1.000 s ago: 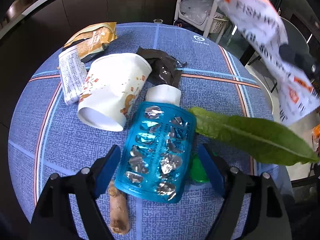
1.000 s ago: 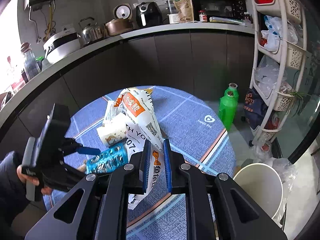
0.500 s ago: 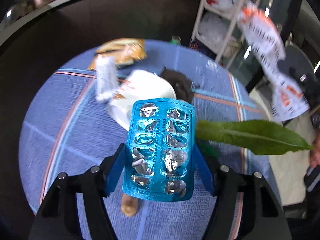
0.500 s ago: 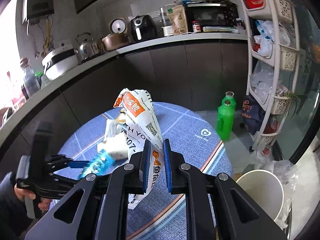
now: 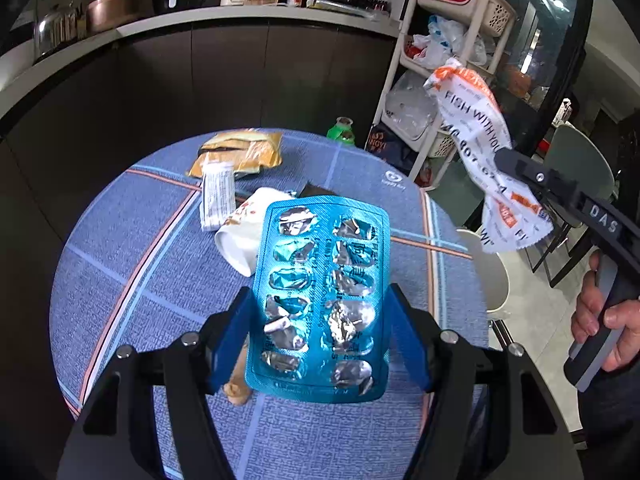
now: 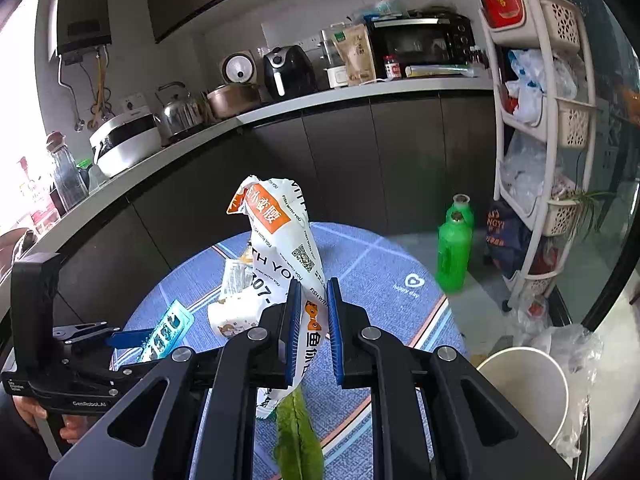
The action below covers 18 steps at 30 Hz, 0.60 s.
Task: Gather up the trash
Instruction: 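Grasp the blue blister pack with the left tool while the right tool lifts the white bag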
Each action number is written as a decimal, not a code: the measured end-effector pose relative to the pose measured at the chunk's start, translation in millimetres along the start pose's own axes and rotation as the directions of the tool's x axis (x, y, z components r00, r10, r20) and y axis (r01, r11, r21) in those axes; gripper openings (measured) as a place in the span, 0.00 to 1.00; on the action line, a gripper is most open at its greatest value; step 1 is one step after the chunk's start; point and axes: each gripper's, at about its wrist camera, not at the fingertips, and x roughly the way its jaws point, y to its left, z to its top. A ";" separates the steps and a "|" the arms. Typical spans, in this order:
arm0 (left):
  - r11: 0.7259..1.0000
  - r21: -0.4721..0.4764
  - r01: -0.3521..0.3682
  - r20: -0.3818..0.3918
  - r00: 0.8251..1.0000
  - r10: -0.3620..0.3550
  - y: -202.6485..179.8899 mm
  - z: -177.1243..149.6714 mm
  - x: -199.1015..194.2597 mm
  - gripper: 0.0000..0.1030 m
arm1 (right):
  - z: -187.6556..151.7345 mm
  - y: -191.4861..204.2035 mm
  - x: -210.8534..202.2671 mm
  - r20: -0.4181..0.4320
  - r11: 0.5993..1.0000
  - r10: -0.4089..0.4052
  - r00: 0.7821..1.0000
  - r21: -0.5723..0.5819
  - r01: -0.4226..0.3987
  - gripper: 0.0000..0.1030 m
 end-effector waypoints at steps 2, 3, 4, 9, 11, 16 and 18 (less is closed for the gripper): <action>1.000 0.001 -0.002 0.011 1.000 0.002 -3.6 0.6 -4.3 0.65 | -3.7 -1.5 1.1 -0.014 1.000 0.001 1.000 0.010 -0.001 0.12; 1.000 0.002 0.000 0.015 1.000 0.000 -4.9 0.4 -5.8 0.65 | -5.8 -2.9 2.1 -0.022 1.000 0.004 1.000 0.019 -0.004 0.12; 1.000 0.001 -0.001 0.020 1.000 0.001 -5.7 0.3 -7.7 0.65 | -9.0 -4.8 2.7 -0.031 1.000 0.009 0.999 0.030 -0.008 0.12; 1.000 0.003 -0.005 0.041 0.999 0.005 -12.2 6.3 -14.0 0.65 | -16.9 -11.5 -2.2 -0.038 0.999 0.008 0.999 0.053 -0.006 0.12; 1.000 0.002 -0.004 0.050 0.999 0.004 -15.0 9.3 -14.8 0.65 | -18.2 -15.9 -6.2 -0.034 0.998 0.005 0.999 0.061 -0.003 0.12; 1.000 0.010 0.024 0.056 0.998 -0.024 -29.9 18.5 -10.4 0.65 | -22.5 -37.4 -20.7 -0.015 0.995 -0.026 1.000 0.097 0.027 0.12; 0.999 0.024 0.036 0.056 0.998 -0.038 -40.1 23.4 -6.0 0.65 | -25.1 -46.9 -26.2 -0.011 0.993 -0.042 0.999 0.111 0.043 0.12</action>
